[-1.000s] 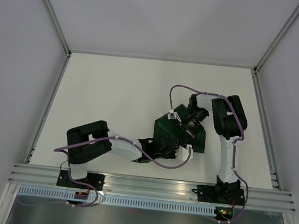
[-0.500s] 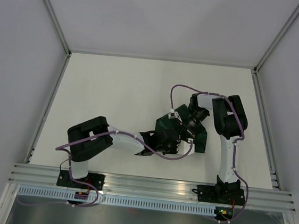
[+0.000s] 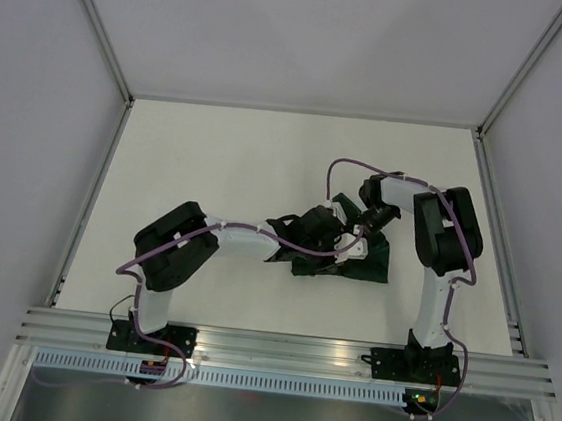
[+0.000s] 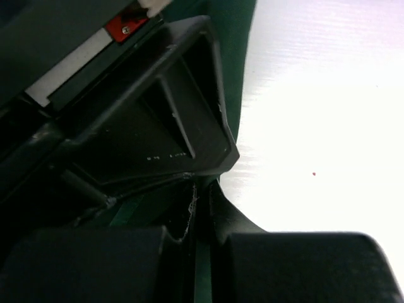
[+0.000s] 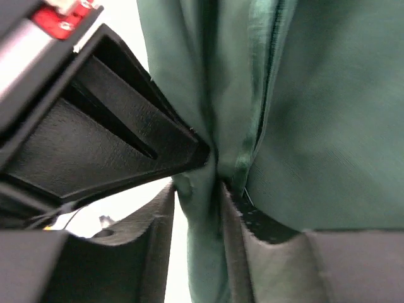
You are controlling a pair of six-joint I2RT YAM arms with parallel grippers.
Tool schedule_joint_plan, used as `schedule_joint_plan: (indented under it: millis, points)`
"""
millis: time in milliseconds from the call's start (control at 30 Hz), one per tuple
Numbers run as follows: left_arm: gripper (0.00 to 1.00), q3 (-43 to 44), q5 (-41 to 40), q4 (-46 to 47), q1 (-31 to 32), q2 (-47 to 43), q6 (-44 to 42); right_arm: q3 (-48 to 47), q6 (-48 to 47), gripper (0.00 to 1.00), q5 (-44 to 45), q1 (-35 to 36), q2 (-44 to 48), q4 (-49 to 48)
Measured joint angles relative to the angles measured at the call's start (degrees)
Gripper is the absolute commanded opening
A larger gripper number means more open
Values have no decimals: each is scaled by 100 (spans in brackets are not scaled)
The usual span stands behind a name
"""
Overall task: Fold the napkin, place the utensils inside, and roll it up
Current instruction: Roll the napkin with the utensil
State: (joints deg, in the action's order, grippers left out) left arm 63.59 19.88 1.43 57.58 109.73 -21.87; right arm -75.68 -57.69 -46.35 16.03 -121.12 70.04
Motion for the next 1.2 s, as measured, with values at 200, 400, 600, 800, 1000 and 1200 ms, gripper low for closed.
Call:
schedule_joint_plan:
  millis: [200, 400, 600, 800, 1000, 1200]
  points:
    - [2, 260, 658, -122, -345, 234, 457, 516, 708, 49, 315, -164, 960, -1550]
    - [2, 466, 1360, -321, -492, 452, 798, 1071, 1270, 49, 560, -614, 1766, -2975]
    - [2, 1003, 2072, -780, -621, 896, 1121, 1790, 1449, 53, 614, -994, 2870, -3644]
    - [2, 1528, 2658, -1338, -741, 1327, 1445, 2754, 1233, 56, 704, -1032, 4426, -4017]
    - [2, 2022, 2994, -1867, -881, 1707, 1862, 3692, 859, 56, 896, -476, 5119, -4063]
    - [2, 2249, 3211, -2098, -979, 1912, 2157, 4288, 745, 56, 1207, 103, 5689, -4113]
